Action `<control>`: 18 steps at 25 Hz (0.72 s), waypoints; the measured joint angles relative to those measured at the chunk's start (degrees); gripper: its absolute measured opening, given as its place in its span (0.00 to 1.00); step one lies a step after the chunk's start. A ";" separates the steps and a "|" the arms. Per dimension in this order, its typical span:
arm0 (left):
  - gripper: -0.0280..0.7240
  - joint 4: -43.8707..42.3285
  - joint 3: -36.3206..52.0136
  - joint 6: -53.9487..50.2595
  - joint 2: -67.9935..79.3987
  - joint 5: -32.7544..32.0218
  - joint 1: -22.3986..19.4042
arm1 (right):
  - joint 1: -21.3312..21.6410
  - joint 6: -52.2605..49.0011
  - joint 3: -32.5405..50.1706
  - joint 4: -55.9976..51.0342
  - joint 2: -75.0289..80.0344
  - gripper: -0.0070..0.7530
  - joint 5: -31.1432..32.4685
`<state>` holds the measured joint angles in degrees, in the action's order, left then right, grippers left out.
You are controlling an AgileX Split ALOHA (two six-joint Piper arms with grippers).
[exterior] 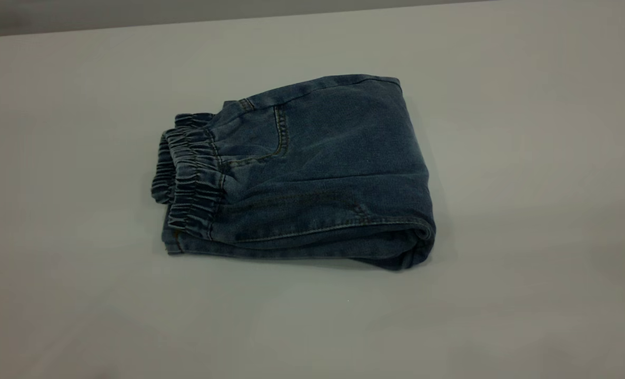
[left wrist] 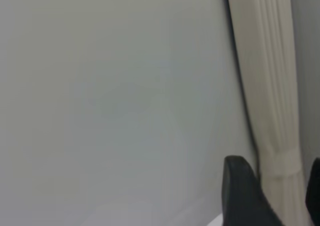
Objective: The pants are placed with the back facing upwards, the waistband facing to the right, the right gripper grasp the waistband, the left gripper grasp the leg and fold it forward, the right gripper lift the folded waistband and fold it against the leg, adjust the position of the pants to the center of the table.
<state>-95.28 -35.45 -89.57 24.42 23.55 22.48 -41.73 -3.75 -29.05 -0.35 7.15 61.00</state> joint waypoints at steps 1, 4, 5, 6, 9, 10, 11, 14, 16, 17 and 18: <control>0.45 1.94 0.00 0.93 0.00 -0.15 0.00 | 0.00 0.00 0.00 0.00 0.00 0.55 0.00; 0.45 11.91 0.00 6.36 -0.02 -3.16 0.00 | 0.00 0.00 0.00 0.00 0.00 0.55 0.00; 0.45 15.14 0.00 9.21 -0.02 -4.61 0.00 | 0.00 0.00 0.00 0.00 0.00 0.55 0.00; 0.45 18.75 0.00 11.98 -0.02 -6.70 0.00 | 0.00 0.00 0.00 0.00 0.00 0.55 0.00; 0.45 28.63 0.98 23.39 -0.64 -12.85 0.00 | 0.00 0.00 0.00 0.00 0.00 0.55 0.00; 0.45 32.07 1.59 26.43 -1.00 -15.13 0.00 | 0.00 0.00 0.00 0.00 0.00 0.55 0.00; 0.45 35.48 2.21 30.09 -1.51 -17.43 0.00 | 0.00 0.00 0.00 0.00 0.00 0.55 0.00; 0.45 45.05 3.78 40.37 -3.19 -24.96 0.00 | 0.00 0.00 0.00 0.00 0.00 0.55 0.00; 0.45 51.49 4.05 47.84 -4.64 -30.70 0.00 | 0.00 0.00 0.00 0.00 0.00 0.55 0.00; 0.45 54.90 4.05 51.16 -5.27 -33.81 0.00 | 0.00 0.00 0.00 0.00 0.00 0.55 0.00; 0.45 58.45 4.05 55.28 -6.01 -37.02 0.00 | 0.00 0.00 0.00 0.00 0.00 0.55 0.00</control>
<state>-36.83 -31.40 -34.30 18.42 -13.48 22.48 -41.73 -3.75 -29.05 -0.35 7.15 61.00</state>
